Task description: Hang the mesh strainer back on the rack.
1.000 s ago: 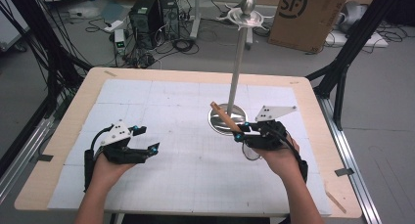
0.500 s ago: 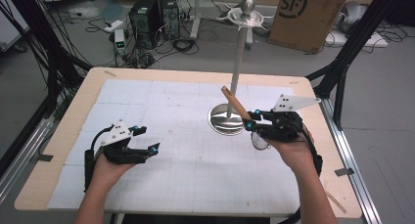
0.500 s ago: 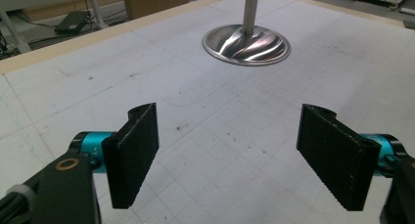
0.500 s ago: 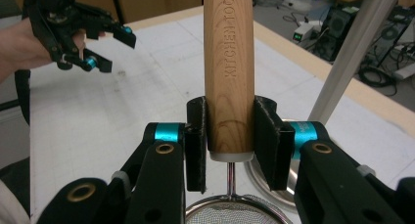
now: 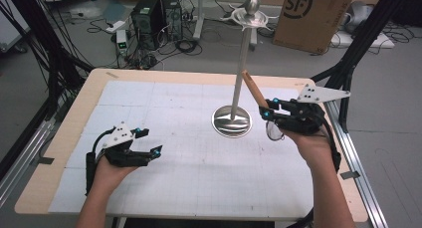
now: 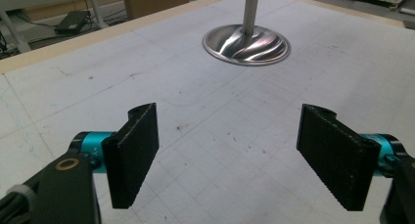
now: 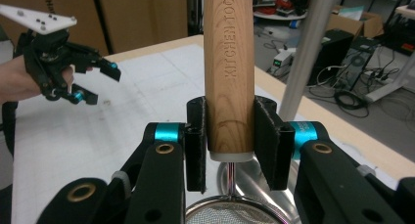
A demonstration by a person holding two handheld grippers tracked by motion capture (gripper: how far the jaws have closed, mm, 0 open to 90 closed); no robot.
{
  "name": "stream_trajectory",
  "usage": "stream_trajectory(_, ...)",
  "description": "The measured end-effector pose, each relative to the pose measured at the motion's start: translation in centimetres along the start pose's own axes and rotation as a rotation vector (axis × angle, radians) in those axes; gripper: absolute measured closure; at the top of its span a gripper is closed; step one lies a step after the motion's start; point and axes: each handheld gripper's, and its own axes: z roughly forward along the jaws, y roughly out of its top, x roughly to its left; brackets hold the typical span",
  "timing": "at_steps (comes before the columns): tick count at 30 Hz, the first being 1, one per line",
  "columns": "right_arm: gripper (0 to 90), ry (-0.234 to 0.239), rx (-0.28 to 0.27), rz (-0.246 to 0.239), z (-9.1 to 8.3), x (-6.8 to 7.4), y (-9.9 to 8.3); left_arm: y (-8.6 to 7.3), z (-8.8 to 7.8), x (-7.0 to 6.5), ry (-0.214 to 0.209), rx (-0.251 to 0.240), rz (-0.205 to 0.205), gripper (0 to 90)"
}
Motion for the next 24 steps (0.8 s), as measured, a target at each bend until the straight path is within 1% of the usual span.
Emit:
stream_trajectory(2,68.1,-0.016,-0.003,-0.003,-0.3,-0.2,0.3,0.0,0.0,0.0,-0.003,0.000,0.002,24.2)
stream_trajectory(10,68.1,-0.043,-0.019,-0.014,-1.4,-0.9,1.8,0.0,0.0,0.0,0.001,0.001,-0.001,24.2)
stream_trajectory(12,68.1,-0.049,-0.025,-0.023,-1.6,-1.0,2.2,0.0,0.0,0.0,0.000,0.002,-0.001,24.2)
stream_trajectory(14,68.1,-0.059,-0.025,-0.020,-1.9,-1.1,2.5,0.0,0.0,0.0,-0.001,0.003,0.000,24.2)
stream_trajectory(21,68.1,-0.083,-0.053,-0.021,-2.9,-1.8,3.8,0.0,0.0,0.0,-0.009,0.001,0.004,24.0)
stream_trajectory(24,68.1,-0.100,-0.044,-0.024,-3.2,-2.1,4.4,0.0,0.0,0.0,-0.010,-0.003,0.001,24.0)
